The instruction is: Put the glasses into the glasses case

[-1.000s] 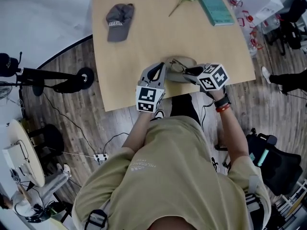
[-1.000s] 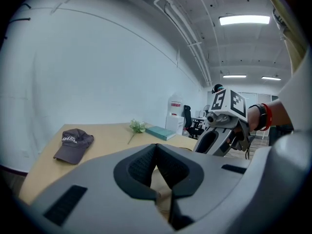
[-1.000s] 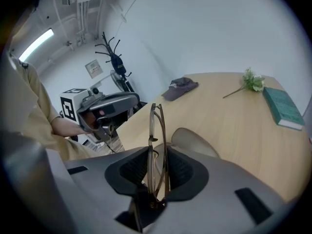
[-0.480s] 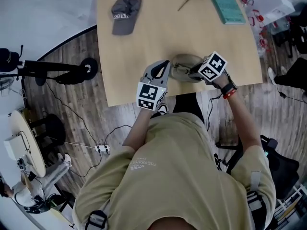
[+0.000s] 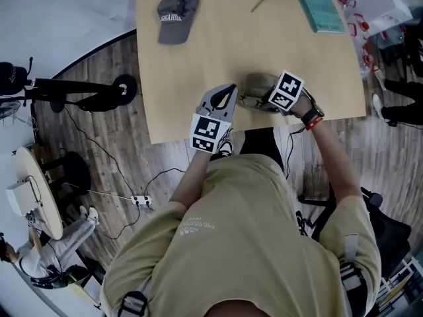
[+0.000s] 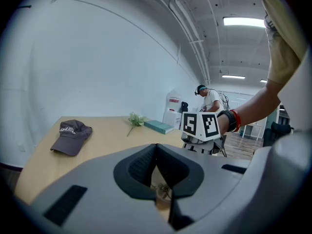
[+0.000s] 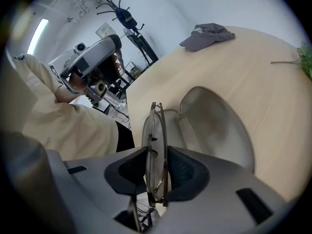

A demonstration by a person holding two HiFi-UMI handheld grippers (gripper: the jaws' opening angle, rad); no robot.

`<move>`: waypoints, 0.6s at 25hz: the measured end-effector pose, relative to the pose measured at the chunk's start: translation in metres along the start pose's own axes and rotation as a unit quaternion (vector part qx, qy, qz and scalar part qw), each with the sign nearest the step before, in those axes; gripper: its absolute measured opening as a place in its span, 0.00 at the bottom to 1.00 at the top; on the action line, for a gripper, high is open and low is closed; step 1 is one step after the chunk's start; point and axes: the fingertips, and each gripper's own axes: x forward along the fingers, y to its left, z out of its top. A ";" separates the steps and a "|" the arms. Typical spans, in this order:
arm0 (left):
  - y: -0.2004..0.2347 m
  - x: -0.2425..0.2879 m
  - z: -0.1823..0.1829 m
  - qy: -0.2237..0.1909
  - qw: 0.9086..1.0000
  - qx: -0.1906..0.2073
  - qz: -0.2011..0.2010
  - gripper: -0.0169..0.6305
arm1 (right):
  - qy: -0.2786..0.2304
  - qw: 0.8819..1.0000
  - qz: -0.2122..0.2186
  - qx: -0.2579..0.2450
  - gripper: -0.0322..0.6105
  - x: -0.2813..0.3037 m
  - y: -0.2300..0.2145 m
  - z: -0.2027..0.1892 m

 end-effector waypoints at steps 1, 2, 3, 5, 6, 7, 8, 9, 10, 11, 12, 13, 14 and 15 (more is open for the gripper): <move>0.001 0.000 -0.001 0.001 1.000 -0.001 0.000 0.06 | 0.003 1.000 0.001 0.001 0.25 0.002 -0.001 0.000; 0.002 0.000 -0.001 0.002 1.000 -0.002 0.000 0.06 | 0.006 1.000 0.002 0.000 0.25 0.003 -0.002 -0.001; 0.003 0.000 -0.003 0.002 1.000 -0.002 0.000 0.06 | 0.010 1.000 0.002 0.000 0.25 0.005 -0.003 -0.001; 0.004 0.001 -0.007 0.005 1.000 -0.004 0.001 0.06 | 0.017 1.000 0.002 -0.002 0.25 0.009 -0.006 -0.002; 0.004 0.001 -0.008 0.006 1.000 -0.004 0.000 0.06 | 0.021 1.000 0.002 -0.004 0.25 0.011 -0.007 -0.003; 0.004 0.002 -0.010 0.007 1.000 -0.005 0.000 0.06 | 0.026 1.000 0.001 -0.006 0.25 0.013 -0.008 -0.004; 0.004 0.002 -0.010 0.007 1.000 -0.006 -0.001 0.06 | 0.031 0.999 0.002 -0.008 0.25 0.015 -0.009 -0.005; 0.004 0.003 -0.010 0.008 1.000 -0.007 -0.001 0.06 | 0.037 0.999 0.002 -0.011 0.25 0.016 -0.009 -0.005; 0.005 0.004 -0.010 0.008 1.000 -0.008 -0.002 0.06 | 0.043 0.999 0.002 -0.015 0.26 0.016 -0.011 -0.007; 0.005 0.006 -0.011 0.009 1.000 -0.009 -0.002 0.06 | 0.050 0.999 0.000 -0.021 0.26 0.017 -0.012 -0.008; 0.005 0.007 -0.011 0.010 1.000 -0.010 -0.002 0.06 | 0.057 0.998 -0.003 -0.027 0.26 0.019 -0.014 -0.010; 0.005 0.008 -0.012 0.011 1.000 -0.011 -0.002 0.06 | 0.064 0.997 -0.007 -0.034 0.27 0.021 -0.016 -0.012; 0.005 0.008 -0.013 0.011 1.000 -0.012 -0.003 0.06 | 0.070 0.997 -0.011 -0.039 0.27 0.022 -0.017 -0.013; 0.006 0.008 -0.014 0.012 1.000 -0.012 -0.003 0.06 | 0.073 0.996 -0.013 -0.041 0.28 0.023 -0.018 -0.013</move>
